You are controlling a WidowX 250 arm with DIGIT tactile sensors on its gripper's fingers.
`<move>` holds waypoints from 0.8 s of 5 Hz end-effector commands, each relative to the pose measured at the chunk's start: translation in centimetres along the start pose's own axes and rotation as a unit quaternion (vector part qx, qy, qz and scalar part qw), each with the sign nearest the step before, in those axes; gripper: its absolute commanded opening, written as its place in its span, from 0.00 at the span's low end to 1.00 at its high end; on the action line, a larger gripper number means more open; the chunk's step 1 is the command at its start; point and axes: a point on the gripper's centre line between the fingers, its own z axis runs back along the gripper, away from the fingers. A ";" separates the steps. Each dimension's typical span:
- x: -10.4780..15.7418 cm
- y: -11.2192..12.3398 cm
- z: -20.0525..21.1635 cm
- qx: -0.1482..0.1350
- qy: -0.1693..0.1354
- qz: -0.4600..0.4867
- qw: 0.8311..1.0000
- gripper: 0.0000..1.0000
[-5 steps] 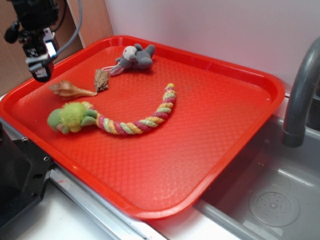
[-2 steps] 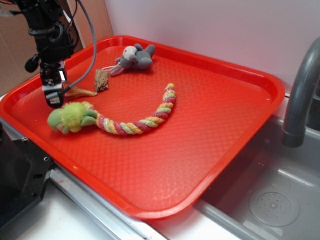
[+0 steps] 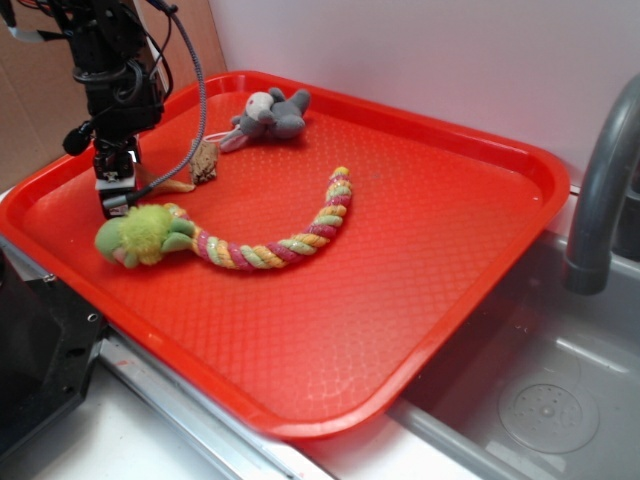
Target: Grab the shell.
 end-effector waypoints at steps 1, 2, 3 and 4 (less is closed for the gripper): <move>0.2 -0.1 1.6 0.037 0.018 0.054 0.998 0.00; 0.5 -3.2 6.6 0.083 -0.007 0.188 0.979 0.00; 1.1 -5.2 11.2 0.092 -0.033 0.304 0.948 0.00; 2.3 -7.6 15.2 0.068 -0.070 0.398 0.912 0.00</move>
